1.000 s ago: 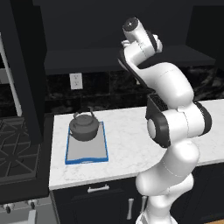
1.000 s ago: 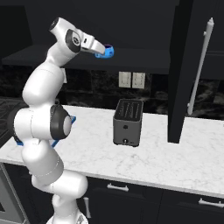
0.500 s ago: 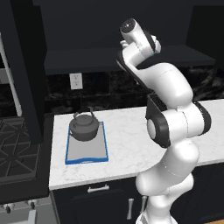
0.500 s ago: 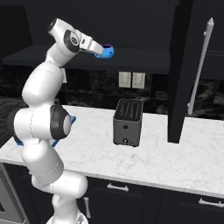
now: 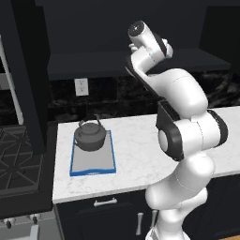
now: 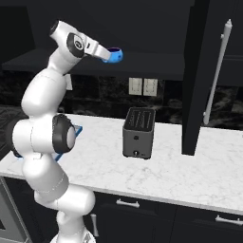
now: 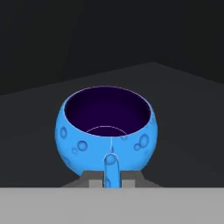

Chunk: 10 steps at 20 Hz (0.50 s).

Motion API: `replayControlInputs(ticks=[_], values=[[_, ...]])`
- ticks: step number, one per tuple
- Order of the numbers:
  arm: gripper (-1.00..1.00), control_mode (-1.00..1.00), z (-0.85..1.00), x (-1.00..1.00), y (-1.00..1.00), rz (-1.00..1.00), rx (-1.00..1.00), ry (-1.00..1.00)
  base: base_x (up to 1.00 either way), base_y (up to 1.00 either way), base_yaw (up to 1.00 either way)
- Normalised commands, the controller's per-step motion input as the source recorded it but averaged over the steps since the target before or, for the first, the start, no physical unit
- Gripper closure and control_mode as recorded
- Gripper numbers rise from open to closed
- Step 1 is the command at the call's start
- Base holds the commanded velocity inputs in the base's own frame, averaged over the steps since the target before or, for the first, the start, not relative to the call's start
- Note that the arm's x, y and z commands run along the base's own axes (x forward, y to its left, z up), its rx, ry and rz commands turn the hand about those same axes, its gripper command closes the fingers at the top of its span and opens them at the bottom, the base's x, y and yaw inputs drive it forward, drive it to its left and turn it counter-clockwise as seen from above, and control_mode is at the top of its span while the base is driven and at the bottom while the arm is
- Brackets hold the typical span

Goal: Pick the kettle from the counter and place it on the tray. Then pick the mug from the cabinet and place it on the tray. Then close the cabinet doors.

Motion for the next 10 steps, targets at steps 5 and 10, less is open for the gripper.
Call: replayControlInputs(ticks=[5,10], values=[[1.00,-1.00,0.00,-0.82,0.01,0.00,0.02,-0.11,0.00,0.00,0.00],[1.00,-1.00,0.00,-0.87,0.10,0.01,0.06,-0.03,0.00,0.00,0.00]])
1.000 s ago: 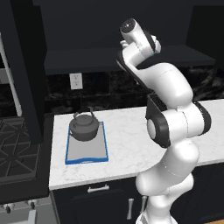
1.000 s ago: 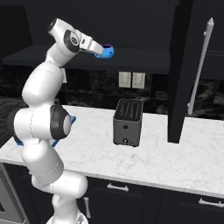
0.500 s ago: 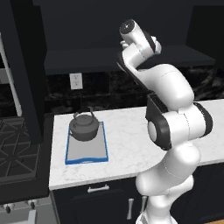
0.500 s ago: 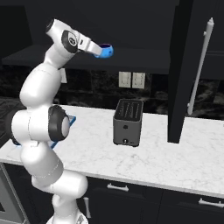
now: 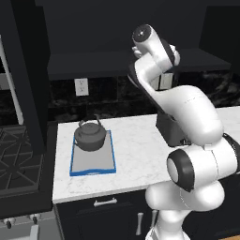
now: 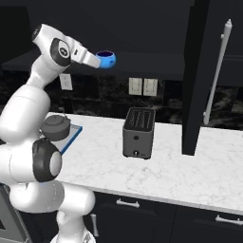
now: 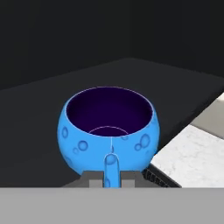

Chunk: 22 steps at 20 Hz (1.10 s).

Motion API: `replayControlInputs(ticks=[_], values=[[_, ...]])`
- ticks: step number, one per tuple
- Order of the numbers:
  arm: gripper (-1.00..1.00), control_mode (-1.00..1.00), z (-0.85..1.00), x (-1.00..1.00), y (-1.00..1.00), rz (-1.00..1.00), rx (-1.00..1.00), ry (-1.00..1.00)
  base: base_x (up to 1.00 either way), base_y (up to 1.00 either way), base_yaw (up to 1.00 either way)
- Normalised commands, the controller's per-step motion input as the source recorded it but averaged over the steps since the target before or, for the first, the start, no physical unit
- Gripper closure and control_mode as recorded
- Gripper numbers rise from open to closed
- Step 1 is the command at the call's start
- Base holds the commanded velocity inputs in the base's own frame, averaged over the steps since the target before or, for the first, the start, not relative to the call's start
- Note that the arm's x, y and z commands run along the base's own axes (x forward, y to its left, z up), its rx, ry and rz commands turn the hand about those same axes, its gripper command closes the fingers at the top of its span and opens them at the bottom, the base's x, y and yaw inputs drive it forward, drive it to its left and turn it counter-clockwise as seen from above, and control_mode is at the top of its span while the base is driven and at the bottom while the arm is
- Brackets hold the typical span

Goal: Pick the kettle from the counter and place it on the tray. Then pick the mug from the cabinet and place it on the tray. Then close the cabinet doors.

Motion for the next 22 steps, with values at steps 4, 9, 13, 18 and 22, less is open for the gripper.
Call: replayControlInputs(ticks=[4,9,13,18,22], values=[[1.00,-1.00,0.00,-0.85,0.18,0.08,0.11,0.00,0.00,0.00,0.00],[1.00,-1.00,0.01,-0.84,0.24,0.16,0.12,0.00,0.00,0.00,0.00],[1.00,-1.00,0.00,-0.77,0.32,0.23,0.06,0.00,0.00,0.00,0.00],[1.00,-1.00,0.00,-0.70,0.31,0.26,0.03,0.00,0.00,0.00,0.00],[1.00,-1.00,-0.11,-0.64,0.21,0.31,0.00,0.00,0.00,0.00,0.00]])
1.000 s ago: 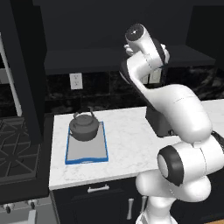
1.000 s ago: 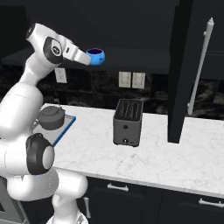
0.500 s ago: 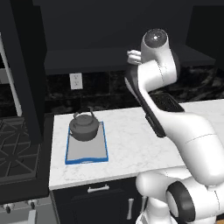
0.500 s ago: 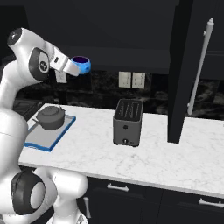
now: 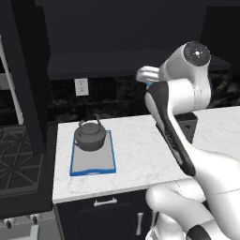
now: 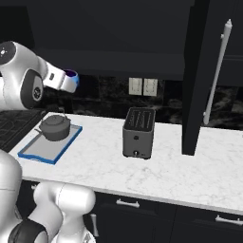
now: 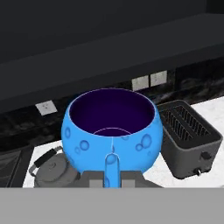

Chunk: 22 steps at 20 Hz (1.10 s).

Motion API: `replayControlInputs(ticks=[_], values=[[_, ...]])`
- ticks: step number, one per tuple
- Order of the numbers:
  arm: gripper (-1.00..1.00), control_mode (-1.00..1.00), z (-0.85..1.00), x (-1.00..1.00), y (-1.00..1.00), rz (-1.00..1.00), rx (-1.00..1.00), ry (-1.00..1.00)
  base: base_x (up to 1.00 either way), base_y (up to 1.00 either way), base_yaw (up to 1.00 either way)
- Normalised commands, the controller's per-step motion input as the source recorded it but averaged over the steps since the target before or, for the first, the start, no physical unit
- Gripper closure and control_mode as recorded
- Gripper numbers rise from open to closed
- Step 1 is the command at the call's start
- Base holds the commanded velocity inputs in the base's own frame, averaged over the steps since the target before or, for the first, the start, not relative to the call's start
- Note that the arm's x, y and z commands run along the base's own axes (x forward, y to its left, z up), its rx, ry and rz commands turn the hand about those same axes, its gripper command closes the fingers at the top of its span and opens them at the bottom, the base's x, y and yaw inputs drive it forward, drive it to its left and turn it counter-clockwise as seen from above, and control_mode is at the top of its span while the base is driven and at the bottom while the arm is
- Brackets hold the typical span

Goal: Pick the kettle from the counter and place it on the tray. Then pick the mug from the cabinet and place it on the tray. Then close the cabinet doors.

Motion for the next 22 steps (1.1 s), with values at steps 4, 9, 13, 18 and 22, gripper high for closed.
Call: replayControlInputs(ticks=[4,9,13,18,22], values=[[1.00,-1.00,-0.24,-0.52,0.07,0.34,0.00,0.00,0.00,0.00,0.00],[1.00,-1.00,-0.40,-0.35,0.04,0.39,0.00,0.00,0.00,0.00,0.00],[1.00,-1.00,-0.46,-0.30,0.11,0.43,0.00,0.00,0.00,0.00,0.00],[1.00,-1.00,-0.56,-0.10,0.37,0.37,-0.01,0.06,0.00,0.00,0.00],[1.00,-1.00,-0.69,0.00,0.49,0.32,-0.06,0.12,0.00,0.00,0.00]])
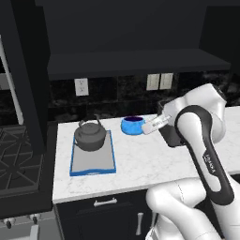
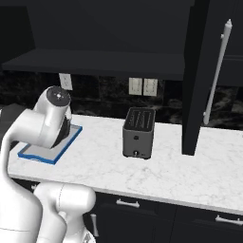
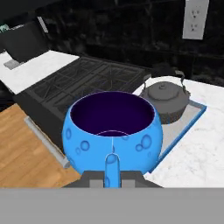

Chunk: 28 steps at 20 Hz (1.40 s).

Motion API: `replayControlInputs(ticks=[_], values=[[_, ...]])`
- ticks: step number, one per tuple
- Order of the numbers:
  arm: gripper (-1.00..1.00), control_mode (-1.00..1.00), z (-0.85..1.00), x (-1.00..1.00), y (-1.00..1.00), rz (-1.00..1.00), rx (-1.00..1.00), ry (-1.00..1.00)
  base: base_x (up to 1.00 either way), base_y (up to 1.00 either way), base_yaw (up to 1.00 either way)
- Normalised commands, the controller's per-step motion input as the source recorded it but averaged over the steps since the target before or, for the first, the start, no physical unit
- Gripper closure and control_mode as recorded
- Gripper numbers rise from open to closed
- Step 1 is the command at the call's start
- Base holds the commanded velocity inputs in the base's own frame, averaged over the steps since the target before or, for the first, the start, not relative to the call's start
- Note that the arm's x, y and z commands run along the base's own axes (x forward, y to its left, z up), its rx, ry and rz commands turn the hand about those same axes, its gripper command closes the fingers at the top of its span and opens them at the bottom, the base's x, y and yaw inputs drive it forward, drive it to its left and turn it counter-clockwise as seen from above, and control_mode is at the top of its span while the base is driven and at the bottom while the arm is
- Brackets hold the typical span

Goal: Pick the kettle from the counter and place it on the tray. Then pick the mug from the cabinet and place it on the tray. Then close the cabinet doors.

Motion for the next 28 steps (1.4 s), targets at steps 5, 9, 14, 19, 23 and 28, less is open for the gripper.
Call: replayControlInputs(ticks=[5,9,14,19,23,28], values=[[1.00,-1.00,-0.60,0.06,0.39,0.32,-0.11,0.09,0.00,0.00,0.00],[1.00,-1.00,-0.60,0.19,0.44,0.23,-0.13,0.06,0.00,0.00,0.00],[1.00,-1.00,-0.46,0.46,0.34,0.13,-0.08,0.01,0.00,0.00,0.00],[1.00,-1.00,-0.35,0.49,0.13,0.01,-0.01,0.00,0.00,0.00,0.00],[1.00,-1.00,-0.47,0.45,0.16,0.00,-0.05,0.00,0.00,0.00,0.00],[1.00,-1.00,-0.46,0.50,0.18,0.00,-0.08,0.00,0.00,0.00,0.00]])
